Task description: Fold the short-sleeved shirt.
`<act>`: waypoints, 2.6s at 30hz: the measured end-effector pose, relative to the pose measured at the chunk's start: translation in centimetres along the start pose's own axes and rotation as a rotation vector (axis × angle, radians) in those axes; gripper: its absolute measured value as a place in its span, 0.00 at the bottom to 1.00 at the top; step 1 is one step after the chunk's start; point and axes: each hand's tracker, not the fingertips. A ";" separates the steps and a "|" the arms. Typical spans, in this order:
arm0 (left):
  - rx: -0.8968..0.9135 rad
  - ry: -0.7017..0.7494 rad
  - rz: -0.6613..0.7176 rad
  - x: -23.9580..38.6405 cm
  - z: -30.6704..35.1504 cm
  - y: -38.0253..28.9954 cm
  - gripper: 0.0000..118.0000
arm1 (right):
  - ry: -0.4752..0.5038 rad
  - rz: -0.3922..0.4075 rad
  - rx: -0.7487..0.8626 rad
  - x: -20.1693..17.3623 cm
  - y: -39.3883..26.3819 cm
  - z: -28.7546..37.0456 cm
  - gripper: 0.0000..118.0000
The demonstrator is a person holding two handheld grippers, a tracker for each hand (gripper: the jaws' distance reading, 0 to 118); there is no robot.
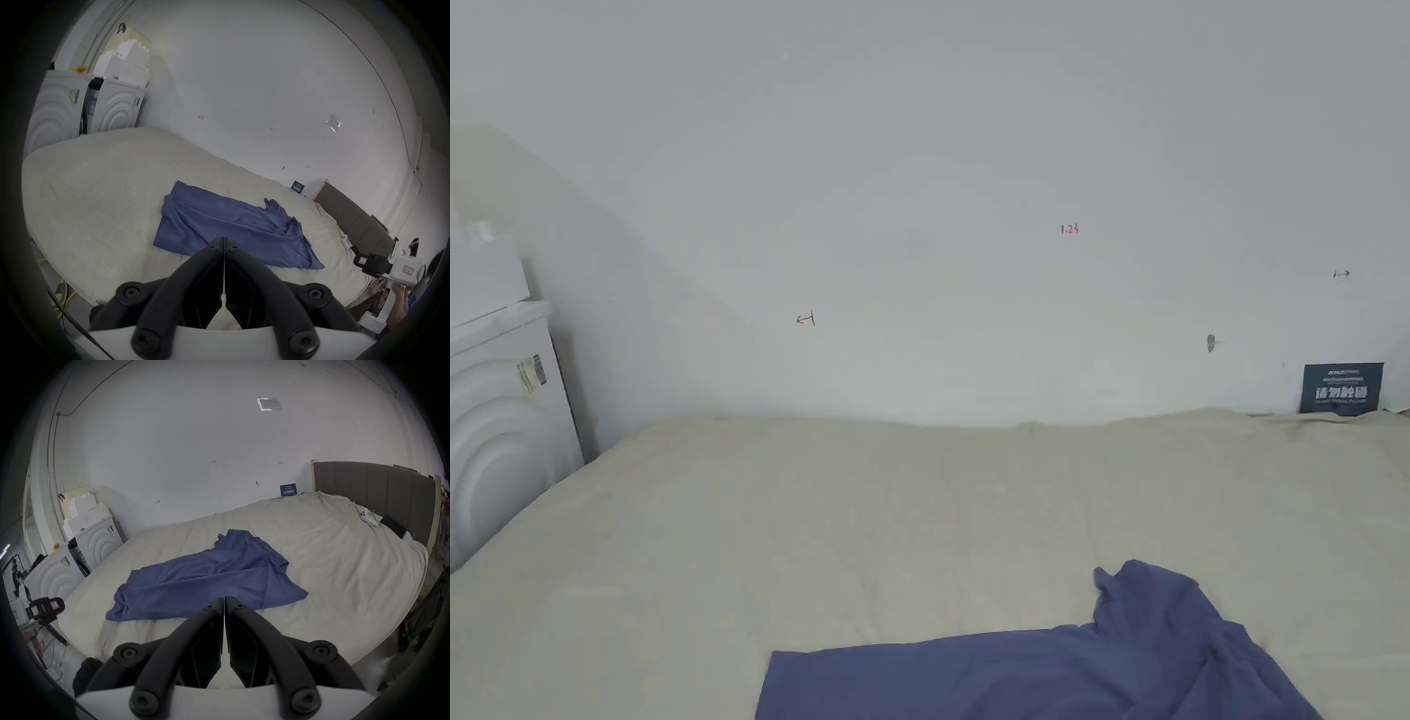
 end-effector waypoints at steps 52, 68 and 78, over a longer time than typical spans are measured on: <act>-0.256 0.338 -0.279 -6.4 -21.7 -6.1 0.35 | 0.020 -0.083 -0.215 2.1 -1.3 -3.8 0.05; -0.345 0.317 -0.280 -6.8 -22.6 -4.7 0.10 | -0.157 -0.097 -0.203 10.1 1.4 -14.5 0.55; -0.328 0.354 -0.274 -6.0 -22.5 -5.2 0.10 | -0.270 0.020 -0.327 10.3 -1.0 -22.8 0.38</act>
